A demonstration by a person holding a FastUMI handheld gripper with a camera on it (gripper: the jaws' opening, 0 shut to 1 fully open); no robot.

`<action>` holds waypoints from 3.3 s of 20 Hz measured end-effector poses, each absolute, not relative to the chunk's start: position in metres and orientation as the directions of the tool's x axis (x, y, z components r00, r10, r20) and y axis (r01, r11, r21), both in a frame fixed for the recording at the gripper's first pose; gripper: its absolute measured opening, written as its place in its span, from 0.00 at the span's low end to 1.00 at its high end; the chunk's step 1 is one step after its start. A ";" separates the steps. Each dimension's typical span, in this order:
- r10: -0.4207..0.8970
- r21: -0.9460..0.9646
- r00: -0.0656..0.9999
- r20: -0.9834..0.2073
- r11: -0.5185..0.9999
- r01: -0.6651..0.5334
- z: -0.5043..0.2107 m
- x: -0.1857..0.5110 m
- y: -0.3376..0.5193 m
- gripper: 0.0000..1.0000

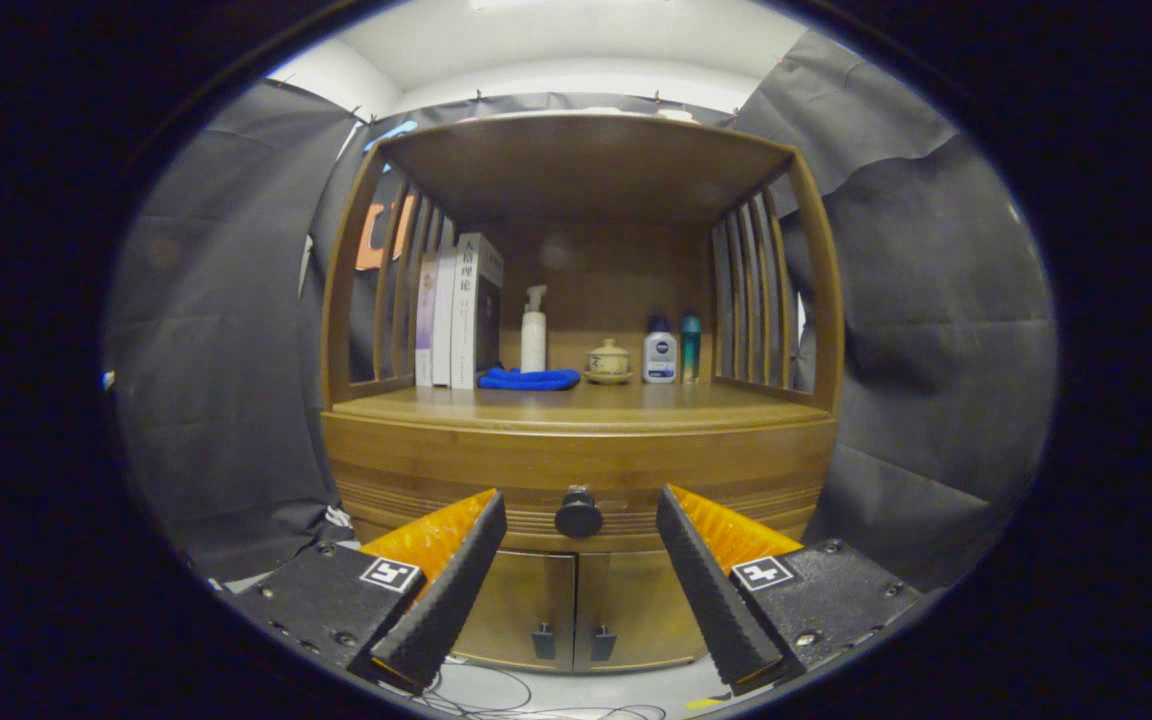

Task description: Pull open the drawer, take out the items inside it, and place them on the countertop above the cabinet.

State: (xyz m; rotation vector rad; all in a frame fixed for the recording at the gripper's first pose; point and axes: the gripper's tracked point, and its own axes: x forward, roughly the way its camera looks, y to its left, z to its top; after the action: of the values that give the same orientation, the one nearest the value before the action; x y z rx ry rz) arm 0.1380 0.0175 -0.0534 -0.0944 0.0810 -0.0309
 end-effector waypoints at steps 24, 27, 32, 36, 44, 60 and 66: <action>-0.076 -0.091 0.974 -0.215 0.994 0.058 -0.110 0.231 0.004 0.36; -0.075 -0.075 0.970 -0.231 0.995 0.059 -0.110 0.228 0.005 0.33; -0.074 -0.072 0.969 -0.237 0.996 0.059 -0.110 0.218 0.007 0.31; -0.072 -0.069 0.971 -0.228 0.996 0.058 -0.111 0.196 0.005 0.31; -0.066 -0.080 0.977 -0.203 0.996 0.050 -0.114 0.134 0.005 0.31; -0.035 -0.037 0.965 -0.261 0.999 0.026 -0.127 0.046 0.008 0.31; -0.027 -0.036 0.957 -0.290 0.999 0.017 -0.131 0.029 0.007 0.30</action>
State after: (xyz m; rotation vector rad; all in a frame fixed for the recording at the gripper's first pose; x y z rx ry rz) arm 0.0292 0.0071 -0.1307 -0.0336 0.2944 -0.0225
